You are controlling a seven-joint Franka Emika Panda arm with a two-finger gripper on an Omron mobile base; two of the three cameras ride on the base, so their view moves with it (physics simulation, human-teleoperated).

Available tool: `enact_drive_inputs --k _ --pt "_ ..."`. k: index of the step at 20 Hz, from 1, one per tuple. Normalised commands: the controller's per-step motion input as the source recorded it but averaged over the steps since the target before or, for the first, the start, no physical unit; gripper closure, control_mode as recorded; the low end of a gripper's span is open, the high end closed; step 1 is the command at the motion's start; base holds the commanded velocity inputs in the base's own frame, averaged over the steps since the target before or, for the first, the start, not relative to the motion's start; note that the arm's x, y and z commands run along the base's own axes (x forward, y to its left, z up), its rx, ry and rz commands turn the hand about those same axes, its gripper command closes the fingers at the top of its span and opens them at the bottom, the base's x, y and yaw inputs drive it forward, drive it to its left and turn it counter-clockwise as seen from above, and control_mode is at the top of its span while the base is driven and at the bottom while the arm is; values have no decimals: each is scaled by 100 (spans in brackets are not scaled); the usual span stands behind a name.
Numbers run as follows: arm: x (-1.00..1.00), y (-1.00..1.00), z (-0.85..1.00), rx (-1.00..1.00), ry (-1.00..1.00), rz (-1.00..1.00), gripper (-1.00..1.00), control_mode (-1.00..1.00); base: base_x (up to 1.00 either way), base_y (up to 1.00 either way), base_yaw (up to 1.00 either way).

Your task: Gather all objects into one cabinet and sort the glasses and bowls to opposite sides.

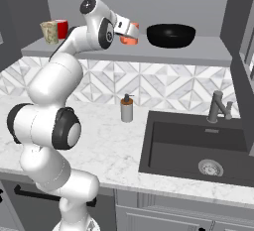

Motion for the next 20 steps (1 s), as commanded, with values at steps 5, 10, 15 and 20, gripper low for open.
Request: enact_drive_inputs --k 5,10,15,20 --pt "-20 38 0 0 0 10 100 -100 0 0 0" --pt "-14 82 0 0 0 21 100 -100 0 0 0" --pt "-5 85 0 0 0 23 100 -100 0 0 0" --pt "-15 82 0 0 0 28 100 -100 0 0 0"
